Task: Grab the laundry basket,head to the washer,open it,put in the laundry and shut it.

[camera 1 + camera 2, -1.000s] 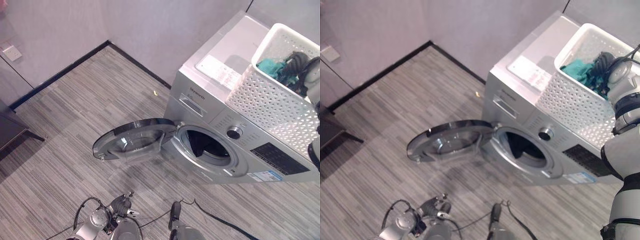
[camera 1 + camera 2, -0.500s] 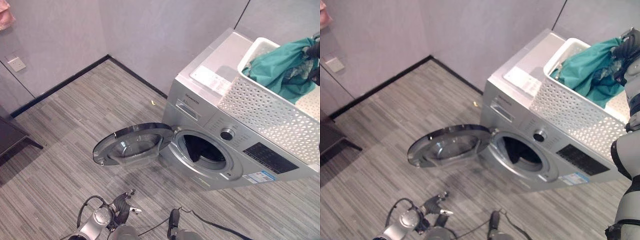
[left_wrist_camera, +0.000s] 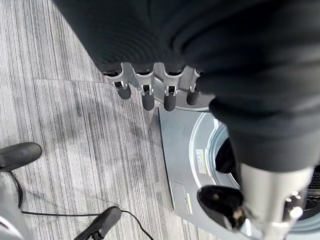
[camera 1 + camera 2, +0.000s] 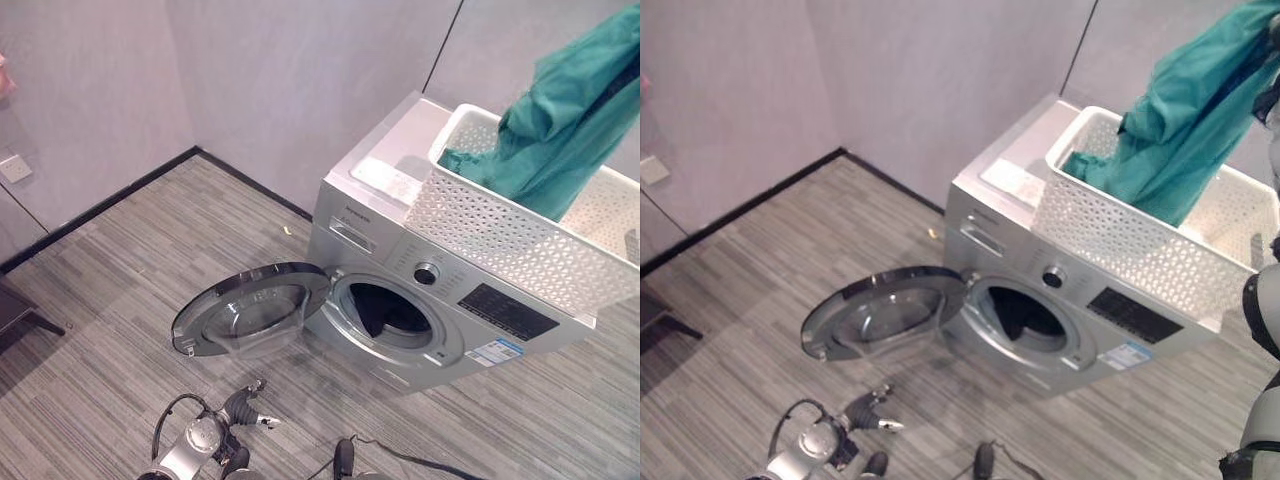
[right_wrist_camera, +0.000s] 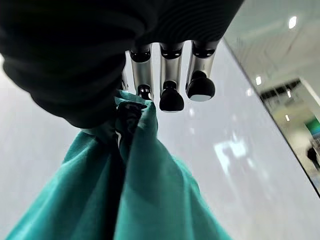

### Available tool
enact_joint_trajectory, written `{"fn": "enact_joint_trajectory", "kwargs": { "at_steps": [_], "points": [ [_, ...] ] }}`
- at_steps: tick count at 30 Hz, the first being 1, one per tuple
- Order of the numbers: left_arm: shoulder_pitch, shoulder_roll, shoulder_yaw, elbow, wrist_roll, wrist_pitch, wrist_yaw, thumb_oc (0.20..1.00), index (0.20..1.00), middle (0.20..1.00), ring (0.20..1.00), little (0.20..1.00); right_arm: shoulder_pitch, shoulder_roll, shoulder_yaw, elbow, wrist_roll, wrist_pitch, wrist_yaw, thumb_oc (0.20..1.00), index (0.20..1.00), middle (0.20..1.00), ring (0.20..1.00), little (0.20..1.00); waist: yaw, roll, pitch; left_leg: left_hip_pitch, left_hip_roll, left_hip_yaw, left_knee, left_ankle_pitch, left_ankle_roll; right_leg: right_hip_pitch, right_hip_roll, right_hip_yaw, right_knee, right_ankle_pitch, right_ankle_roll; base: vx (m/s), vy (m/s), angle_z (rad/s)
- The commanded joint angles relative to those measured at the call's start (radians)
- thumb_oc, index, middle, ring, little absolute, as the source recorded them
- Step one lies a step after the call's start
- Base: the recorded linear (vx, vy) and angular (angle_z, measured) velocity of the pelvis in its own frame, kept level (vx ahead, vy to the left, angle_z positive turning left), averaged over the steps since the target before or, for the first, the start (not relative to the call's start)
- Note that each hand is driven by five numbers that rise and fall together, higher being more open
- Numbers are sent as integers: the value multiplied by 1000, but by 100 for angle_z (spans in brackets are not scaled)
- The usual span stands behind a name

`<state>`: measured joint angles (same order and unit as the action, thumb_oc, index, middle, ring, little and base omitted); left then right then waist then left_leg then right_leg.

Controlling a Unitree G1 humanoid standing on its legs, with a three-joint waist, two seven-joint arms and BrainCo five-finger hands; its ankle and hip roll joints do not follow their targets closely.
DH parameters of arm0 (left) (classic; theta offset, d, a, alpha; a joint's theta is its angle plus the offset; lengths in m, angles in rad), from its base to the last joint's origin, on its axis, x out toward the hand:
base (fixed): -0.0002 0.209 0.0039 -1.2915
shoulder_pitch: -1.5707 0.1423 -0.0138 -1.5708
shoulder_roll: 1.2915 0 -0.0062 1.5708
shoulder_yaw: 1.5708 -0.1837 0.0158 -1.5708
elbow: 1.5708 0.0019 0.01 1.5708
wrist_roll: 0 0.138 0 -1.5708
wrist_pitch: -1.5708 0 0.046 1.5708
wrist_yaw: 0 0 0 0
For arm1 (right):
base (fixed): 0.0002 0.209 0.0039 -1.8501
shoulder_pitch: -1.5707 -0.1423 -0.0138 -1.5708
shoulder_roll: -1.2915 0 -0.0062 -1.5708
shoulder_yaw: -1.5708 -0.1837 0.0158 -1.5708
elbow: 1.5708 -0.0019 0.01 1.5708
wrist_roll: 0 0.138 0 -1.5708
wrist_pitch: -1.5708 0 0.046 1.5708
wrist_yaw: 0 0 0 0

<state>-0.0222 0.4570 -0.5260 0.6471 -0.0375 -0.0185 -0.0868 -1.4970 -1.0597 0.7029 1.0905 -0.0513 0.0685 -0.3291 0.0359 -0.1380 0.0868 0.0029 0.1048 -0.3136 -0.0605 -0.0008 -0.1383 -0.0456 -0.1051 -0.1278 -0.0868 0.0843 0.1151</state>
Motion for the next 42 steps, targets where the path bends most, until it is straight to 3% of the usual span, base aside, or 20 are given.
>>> {"fn": "enact_joint_trajectory", "kwargs": {
  "at_steps": [1, 12, 24, 33, 36, 42],
  "points": [
    [-20, 14, -39, 33, 11, -54, 30, 1000, 1000, 1000, 1000, 1000, -171, -108, 5, -2, 18, -24, -116, 200, 200, 200, 200, 200, 19, -25, -62, 134, -15, 110, 9, -192, 106, -94, -56, 49, 22, 43, 60, 0, 0, 0],
    [-29, 14, -50, 66, 25, -65, 55, 1000, 1000, 1000, 1000, 1000, -270, -230, 13, -82, 118, -80, -230, 200, 200, 200, 200, 200, 2, -30, -90, 163, -17, 121, 1, -202, 110, -89, -56, 58, 24, 50, 68, 4, 9, -5],
    [-42, 22, -59, 110, 40, -80, 88, 1000, 1000, 1000, 1000, 1000, -575, -315, 244, -82, 212, -136, -299, 200, 200, 200, 200, 200, -31, -44, -121, 180, -19, 129, -1, -210, 111, -85, -56, 67, 23, 56, 75, 4, 6, -5],
    [-46, 11, -64, 141, 42, -87, 100, 1000, 1000, 1000, 1000, 1000, -779, -314, 419, -60, 264, -161, -303, 200, 200, 200, 200, 200, -51, -42, -135, 191, -21, 145, -9, -211, 111, -89, -54, 79, 20, 64, 78, -1, 4, -3],
    [-47, 10, -67, 160, 44, -90, 104, 1000, 1000, 1000, 1000, 1000, -867, -307, 485, 6, 342, -179, -282, 200, 200, 200, 200, 200, -65, -45, -144, 199, -21, 155, -15, -212, 111, -92, -50, 87, 19, 68, 79, -9, 4, -14],
    [-48, 7, -65, 160, 40, -90, 108, 1000, 1000, 1000, 1000, 1000, -917, -310, 530, 37, 403, -191, -259, 200, 200, 200, 200, 200, -71, -41, -144, 203, -21, 162, -20, -211, 111, -93, -49, 93, 19, 71, 80, 0, 2, -3]
  ]
}}
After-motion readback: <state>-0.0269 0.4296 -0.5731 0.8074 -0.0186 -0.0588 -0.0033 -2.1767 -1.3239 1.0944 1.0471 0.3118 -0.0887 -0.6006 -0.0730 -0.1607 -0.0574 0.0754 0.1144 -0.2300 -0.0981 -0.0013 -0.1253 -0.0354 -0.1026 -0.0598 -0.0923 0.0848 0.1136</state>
